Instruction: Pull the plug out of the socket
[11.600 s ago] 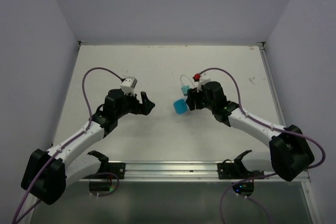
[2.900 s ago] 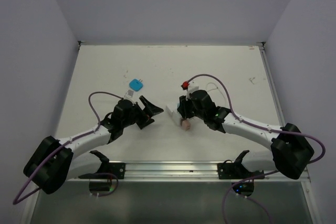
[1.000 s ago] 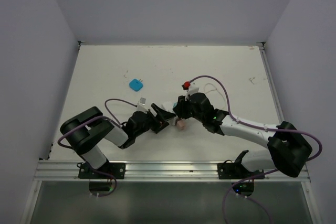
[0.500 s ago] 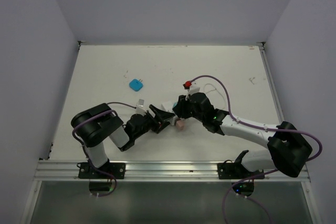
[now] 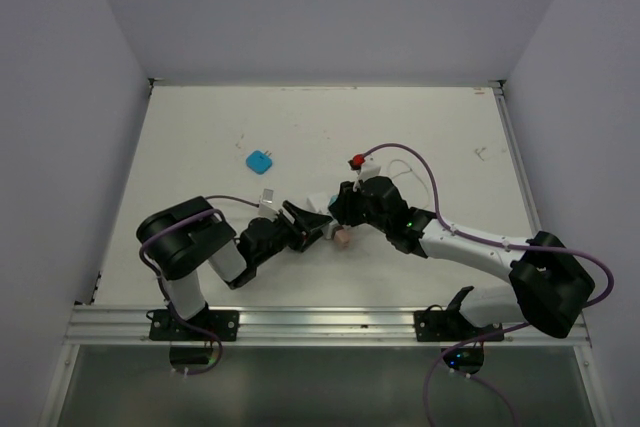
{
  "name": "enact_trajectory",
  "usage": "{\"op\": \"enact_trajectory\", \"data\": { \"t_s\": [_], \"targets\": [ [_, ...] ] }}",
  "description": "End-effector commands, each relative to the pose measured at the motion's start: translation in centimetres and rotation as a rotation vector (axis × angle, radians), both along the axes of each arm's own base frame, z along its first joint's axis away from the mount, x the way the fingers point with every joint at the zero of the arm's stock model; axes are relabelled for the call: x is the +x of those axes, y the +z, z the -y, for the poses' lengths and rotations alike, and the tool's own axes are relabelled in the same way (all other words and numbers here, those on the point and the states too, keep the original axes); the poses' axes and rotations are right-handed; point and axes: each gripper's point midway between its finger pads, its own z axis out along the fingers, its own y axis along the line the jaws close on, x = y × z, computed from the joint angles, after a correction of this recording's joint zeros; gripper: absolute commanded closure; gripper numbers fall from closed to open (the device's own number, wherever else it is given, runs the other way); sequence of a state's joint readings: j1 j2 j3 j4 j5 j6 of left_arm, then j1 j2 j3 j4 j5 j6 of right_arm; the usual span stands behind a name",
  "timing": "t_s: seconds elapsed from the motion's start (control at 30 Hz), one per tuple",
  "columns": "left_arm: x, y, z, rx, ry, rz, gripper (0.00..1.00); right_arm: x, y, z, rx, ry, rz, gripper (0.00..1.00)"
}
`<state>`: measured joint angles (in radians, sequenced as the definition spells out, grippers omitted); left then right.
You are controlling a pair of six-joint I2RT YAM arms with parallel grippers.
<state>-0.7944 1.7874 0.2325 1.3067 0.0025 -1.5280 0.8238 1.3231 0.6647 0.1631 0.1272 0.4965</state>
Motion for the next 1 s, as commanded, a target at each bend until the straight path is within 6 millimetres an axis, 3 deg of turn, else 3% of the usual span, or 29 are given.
{"op": "enact_trajectory", "data": {
  "t_s": [0.0, 0.03, 0.1, 0.13, 0.17, 0.23, 0.27, 0.33, 0.73, 0.97],
  "targets": [
    [0.6, 1.6, -0.4, -0.028, 0.043, 0.056, 0.92, 0.1, 1.7, -1.4, 0.07, 0.034, 0.021, 1.0],
    [0.6, 1.9, -0.6, -0.028, 0.048, 0.056, 1.0, 0.1, 1.9, -1.5, 0.069, 0.038, 0.024, 1.0],
    [0.4, 0.3, -1.0, 0.033, 0.06, -0.003, 1.0, 0.0, 2.2, -1.5, 0.053, 0.052, 0.033, 1.0],
    [0.5, 0.7, -1.1, 0.04, 0.064, -0.002, 1.0, 0.1, 2.6, -1.6, 0.047, 0.052, 0.043, 1.0],
    [0.4, -0.8, -1.5, 0.105, 0.073, -0.05, 1.0, 0.2, 2.9, -1.5, 0.042, 0.053, 0.049, 1.0],
    [0.9, -0.1, -1.4, 0.142, 0.085, -0.054, 1.0, 0.3, 3.5, -1.5, 0.029, 0.058, 0.065, 1.0],
    [0.6, -1.7, -2.2, 0.217, 0.103, -0.108, 1.0, 0.3, 3.6, -1.6, 0.026, 0.06, 0.068, 1.0],
    [0.5, -1.2, -2.5, 0.227, 0.117, -0.105, 1.0, 0.4, 4.1, -1.6, 0.028, 0.062, 0.08, 1.0],
    [-1.9, -5.8, -4.2, 0.332, 0.122, -0.292, 1.0, 0.9, 8.3, -1.7, 0.102, 0.039, 0.149, 1.0],
    [-2.5, -6.5, -5.6, 0.375, 0.154, -0.309, 1.0, 1.3, 10.4, -1.0, 0.126, 0.003, 0.193, 1.0]
  ]
}}
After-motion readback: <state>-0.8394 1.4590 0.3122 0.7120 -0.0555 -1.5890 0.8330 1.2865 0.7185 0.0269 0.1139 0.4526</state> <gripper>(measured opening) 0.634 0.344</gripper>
